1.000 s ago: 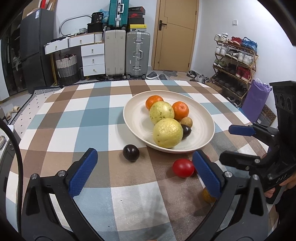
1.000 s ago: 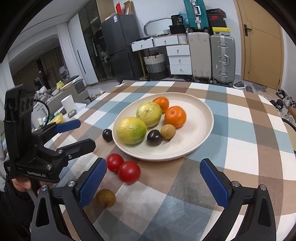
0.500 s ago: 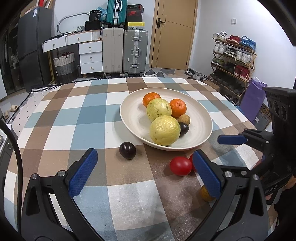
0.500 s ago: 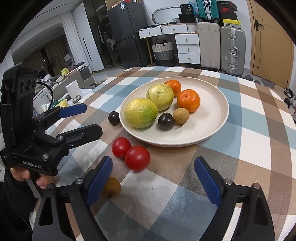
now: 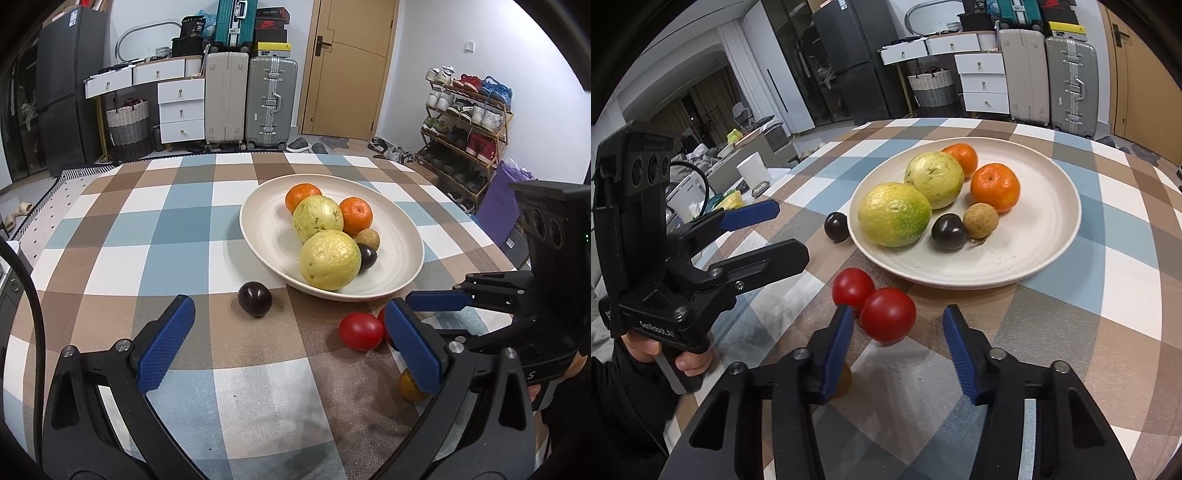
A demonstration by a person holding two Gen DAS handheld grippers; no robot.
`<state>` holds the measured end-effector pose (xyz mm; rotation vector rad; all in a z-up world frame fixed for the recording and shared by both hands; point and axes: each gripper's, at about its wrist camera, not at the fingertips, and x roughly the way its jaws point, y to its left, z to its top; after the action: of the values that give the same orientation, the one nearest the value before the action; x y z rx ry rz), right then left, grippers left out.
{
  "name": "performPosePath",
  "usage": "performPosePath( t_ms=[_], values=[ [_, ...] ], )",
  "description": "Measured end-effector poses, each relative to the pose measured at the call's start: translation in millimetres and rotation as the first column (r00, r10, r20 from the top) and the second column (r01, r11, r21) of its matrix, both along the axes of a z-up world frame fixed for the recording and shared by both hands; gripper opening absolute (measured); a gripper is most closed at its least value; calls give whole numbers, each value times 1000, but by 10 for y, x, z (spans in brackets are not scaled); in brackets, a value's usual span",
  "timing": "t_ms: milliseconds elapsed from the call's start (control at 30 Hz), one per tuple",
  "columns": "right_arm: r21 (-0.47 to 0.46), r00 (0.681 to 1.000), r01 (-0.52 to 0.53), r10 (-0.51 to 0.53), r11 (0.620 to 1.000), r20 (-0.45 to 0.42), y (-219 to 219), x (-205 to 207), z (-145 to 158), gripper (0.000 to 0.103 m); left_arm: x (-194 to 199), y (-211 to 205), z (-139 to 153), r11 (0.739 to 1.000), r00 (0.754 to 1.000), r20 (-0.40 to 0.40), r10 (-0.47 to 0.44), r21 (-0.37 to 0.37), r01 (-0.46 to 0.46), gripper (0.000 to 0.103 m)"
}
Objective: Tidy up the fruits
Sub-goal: 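Reach the right tool to a red tomato and close on it, then grasp the other red tomato with the left tool while the right tool lifts its tomato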
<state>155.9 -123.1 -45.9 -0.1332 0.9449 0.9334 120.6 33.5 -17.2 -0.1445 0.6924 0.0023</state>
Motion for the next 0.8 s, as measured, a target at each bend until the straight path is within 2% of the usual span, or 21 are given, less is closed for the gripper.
performPosePath(
  t_ms=[100,233,300,567,800],
  values=[
    [-10,1000,-15,15,1000,4,44,-11,-13,43,-8,-5,6,1000,1000,-7,-1,-4,1,102],
    [-17,1000,-30,30,999,4,62,-25,-17,40,-5,-7,9,1000,1000,-9,-2,-6,2,102],
    [-16,1000,-31,32,999,2,63,-24,-19,34,-4,-12,2,1000,1000,-11,-4,-4,4,102],
    [5,1000,-23,22,1000,21,16,-34,27,33,6,-25,-14,1000,1000,-21,-17,-12,17,102],
    [97,996,24,-32,995,83,-184,-37,224,33,41,-89,-69,997,996,-58,-68,-29,67,102]
  ],
)
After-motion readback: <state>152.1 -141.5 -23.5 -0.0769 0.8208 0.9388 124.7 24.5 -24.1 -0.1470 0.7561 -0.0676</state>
